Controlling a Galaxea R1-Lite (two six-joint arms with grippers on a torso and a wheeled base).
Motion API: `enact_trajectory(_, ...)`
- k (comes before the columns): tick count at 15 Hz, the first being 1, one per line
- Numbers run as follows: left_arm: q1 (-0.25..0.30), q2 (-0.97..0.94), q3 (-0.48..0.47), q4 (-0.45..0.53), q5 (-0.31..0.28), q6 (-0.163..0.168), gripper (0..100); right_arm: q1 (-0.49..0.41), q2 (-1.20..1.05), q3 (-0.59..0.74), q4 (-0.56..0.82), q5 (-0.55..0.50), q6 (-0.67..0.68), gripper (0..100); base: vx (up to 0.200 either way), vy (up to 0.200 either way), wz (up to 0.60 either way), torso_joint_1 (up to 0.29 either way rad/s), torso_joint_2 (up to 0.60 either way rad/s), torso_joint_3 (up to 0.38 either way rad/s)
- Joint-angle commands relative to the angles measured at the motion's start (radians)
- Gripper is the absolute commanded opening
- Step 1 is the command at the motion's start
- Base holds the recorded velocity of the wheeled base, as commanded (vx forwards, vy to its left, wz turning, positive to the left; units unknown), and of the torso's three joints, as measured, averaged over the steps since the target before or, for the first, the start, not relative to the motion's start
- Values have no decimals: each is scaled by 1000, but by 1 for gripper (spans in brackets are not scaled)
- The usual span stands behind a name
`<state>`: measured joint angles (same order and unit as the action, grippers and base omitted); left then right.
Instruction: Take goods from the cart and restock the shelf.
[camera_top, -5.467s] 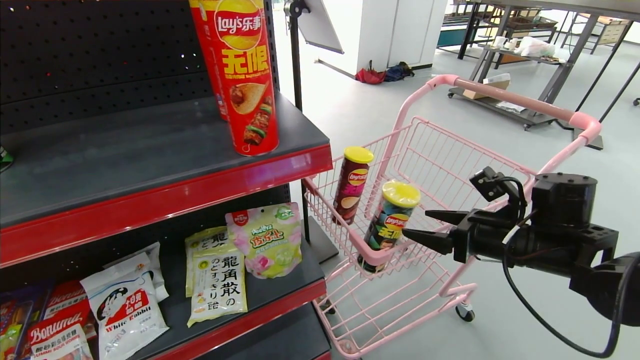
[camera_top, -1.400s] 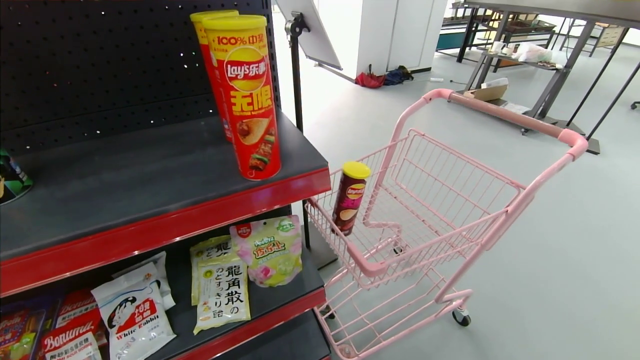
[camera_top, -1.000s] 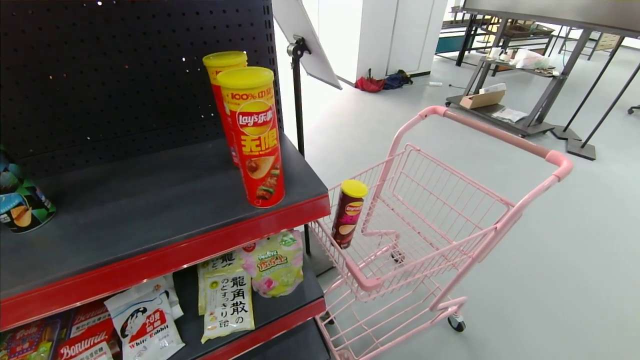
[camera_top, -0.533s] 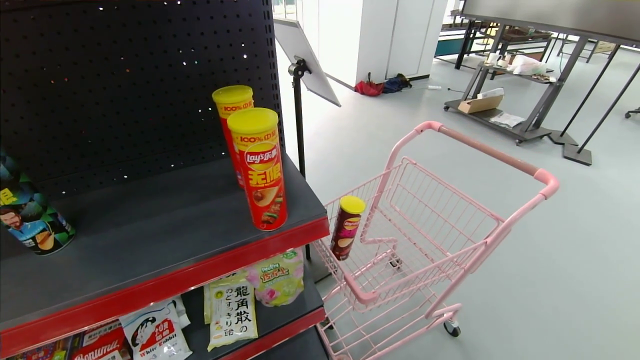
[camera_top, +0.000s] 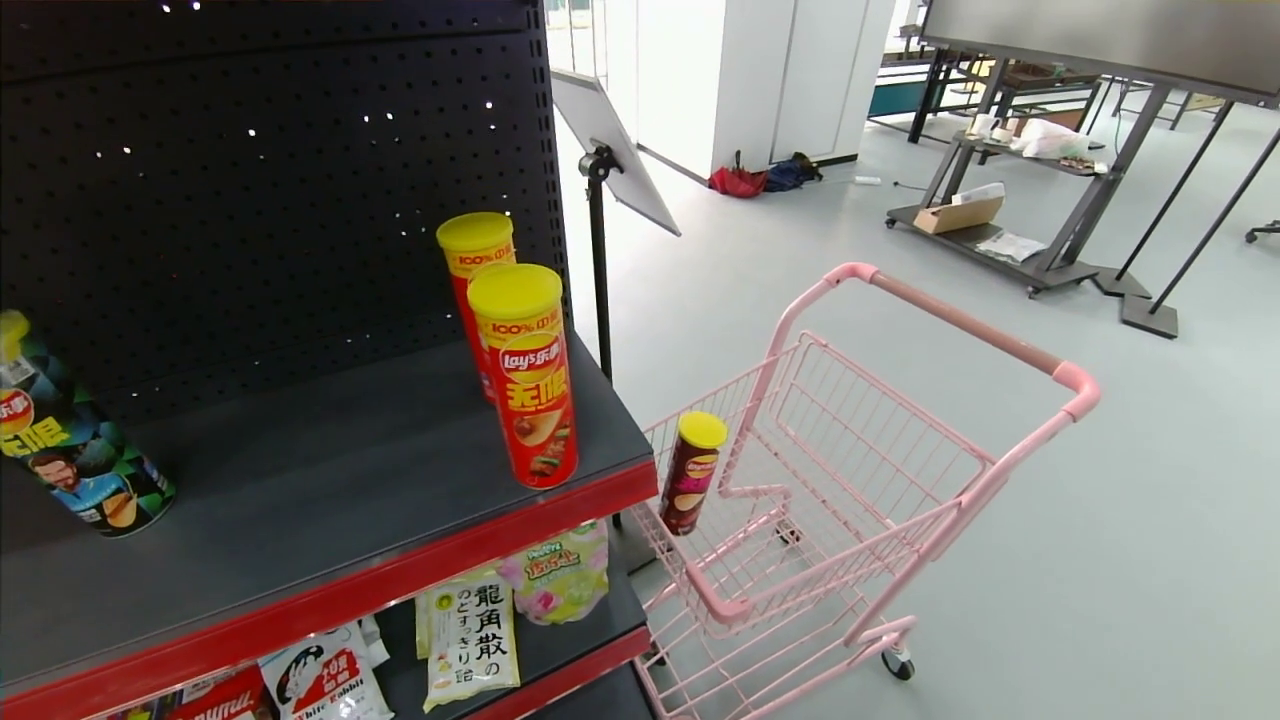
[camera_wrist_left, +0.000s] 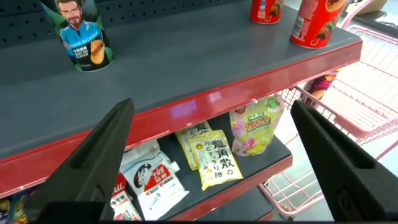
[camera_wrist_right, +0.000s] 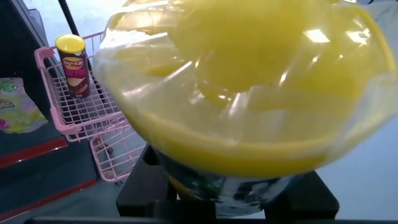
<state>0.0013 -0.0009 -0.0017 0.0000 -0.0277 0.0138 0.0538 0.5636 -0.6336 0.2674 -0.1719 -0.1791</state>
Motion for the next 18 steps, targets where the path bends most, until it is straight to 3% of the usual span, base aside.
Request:
enact_trajectory(1, 0, 1, 0, 2, 0, 0, 100, -3, 13, 3, 1, -4, 0, 0, 0, 0, 0, 66, -207, -100)
enact_trajectory(13, 2, 1, 0, 2, 0, 0, 100, -3, -2, 17, 1, -1, 1, 0, 0, 0, 600, 10, -9, -5)
enact_trajectory(18, 0, 1, 0, 2, 0, -2, 100, -14, -192, 129, 1, -1, 6, 0, 0, 0, 0, 0, 0, 0)
